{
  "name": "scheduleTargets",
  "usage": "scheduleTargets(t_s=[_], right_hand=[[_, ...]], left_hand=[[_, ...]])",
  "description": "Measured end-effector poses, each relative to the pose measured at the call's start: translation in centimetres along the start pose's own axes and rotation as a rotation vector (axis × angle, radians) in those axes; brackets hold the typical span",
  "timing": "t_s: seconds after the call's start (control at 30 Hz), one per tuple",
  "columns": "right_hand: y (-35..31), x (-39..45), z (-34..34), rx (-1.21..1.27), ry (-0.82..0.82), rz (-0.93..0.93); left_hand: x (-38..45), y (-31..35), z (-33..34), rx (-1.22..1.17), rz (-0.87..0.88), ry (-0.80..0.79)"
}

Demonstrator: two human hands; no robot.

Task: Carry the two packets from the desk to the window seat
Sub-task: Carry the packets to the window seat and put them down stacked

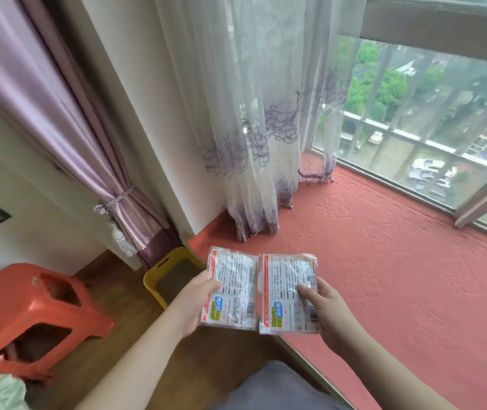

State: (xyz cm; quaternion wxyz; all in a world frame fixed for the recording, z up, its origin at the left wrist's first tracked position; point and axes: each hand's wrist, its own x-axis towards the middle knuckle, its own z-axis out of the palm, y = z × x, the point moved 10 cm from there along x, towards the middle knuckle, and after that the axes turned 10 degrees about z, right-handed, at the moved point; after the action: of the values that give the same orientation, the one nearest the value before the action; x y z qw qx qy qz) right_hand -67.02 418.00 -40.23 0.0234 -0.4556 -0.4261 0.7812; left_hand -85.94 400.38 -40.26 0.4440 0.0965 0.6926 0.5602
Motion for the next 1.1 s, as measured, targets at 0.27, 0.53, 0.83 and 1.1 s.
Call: scheduleTargets(t_s=[0.27,0.53,0.83,1.1], right_hand=[[-1.6,3.7,-2.8,0.074,0.154,0.000],[0.0,5.2,-4.4,0.198,0.327,0.016],[1.8,7.8,-3.5,0.381,0.501,-0.004],[3.8,11.3,-3.1,0.358,0.595,0.018]], left_hand=[[7.0,0.2,2.4,0.038,-0.078,-0.114],[14.2,-0.2,4.4,0.035,-0.158,-0.276],[18.9,-0.5,9.2,0.048,-0.238,-0.526],[19.8,-2.6,12.7,0.112,-0.251,-0.705]])
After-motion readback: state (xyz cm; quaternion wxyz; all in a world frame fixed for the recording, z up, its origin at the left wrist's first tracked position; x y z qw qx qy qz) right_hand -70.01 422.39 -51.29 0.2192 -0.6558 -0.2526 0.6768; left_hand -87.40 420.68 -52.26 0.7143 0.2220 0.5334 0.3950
